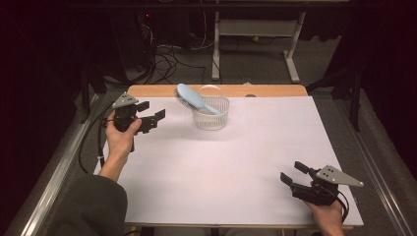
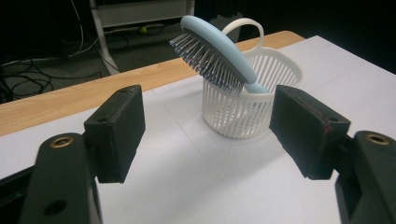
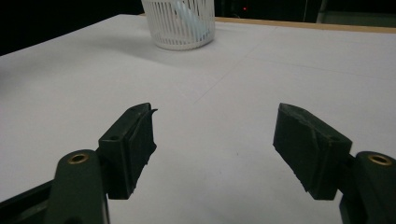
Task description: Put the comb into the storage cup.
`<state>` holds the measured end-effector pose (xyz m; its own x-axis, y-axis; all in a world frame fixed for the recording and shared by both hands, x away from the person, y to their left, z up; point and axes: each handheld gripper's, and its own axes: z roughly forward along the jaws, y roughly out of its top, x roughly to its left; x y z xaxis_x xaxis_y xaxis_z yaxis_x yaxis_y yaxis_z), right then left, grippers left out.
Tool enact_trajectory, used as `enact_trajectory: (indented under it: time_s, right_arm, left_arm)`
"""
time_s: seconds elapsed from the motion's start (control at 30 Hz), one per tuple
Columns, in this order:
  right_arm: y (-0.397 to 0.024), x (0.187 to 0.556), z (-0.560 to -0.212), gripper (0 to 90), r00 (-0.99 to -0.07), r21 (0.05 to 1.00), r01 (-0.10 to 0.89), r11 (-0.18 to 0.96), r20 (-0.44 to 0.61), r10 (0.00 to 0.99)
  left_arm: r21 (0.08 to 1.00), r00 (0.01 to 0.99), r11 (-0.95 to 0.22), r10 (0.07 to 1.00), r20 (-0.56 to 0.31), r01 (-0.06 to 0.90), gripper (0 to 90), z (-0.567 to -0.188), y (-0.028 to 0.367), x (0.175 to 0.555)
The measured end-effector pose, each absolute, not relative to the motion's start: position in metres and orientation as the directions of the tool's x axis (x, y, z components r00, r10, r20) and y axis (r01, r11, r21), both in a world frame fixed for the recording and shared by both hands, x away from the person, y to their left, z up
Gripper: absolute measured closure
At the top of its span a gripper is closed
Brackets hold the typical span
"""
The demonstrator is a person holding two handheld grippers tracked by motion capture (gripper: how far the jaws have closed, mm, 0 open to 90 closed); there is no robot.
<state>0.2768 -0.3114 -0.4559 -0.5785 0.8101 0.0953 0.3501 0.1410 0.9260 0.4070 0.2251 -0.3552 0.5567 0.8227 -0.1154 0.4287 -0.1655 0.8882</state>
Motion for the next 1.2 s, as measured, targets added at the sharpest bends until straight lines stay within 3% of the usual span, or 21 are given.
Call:
enact_trajectory:
  time_s: [0.97,1.2]
  right_arm:
    - [-0.311,0.277,-0.456,29.5,-0.578,0.927,0.348,0.141,0.094,0.811]
    - [-0.312,0.277,-0.455,29.5,-0.578,0.929,0.344,0.14,0.092,0.811]
  left_arm:
    - [0.892,0.561,-0.168,0.821,-0.11,0.42,26.8,-0.366,0.237,0.39]
    - [0.899,0.56,-0.192,0.826,-0.069,0.394,26.1,-0.367,0.236,0.385]
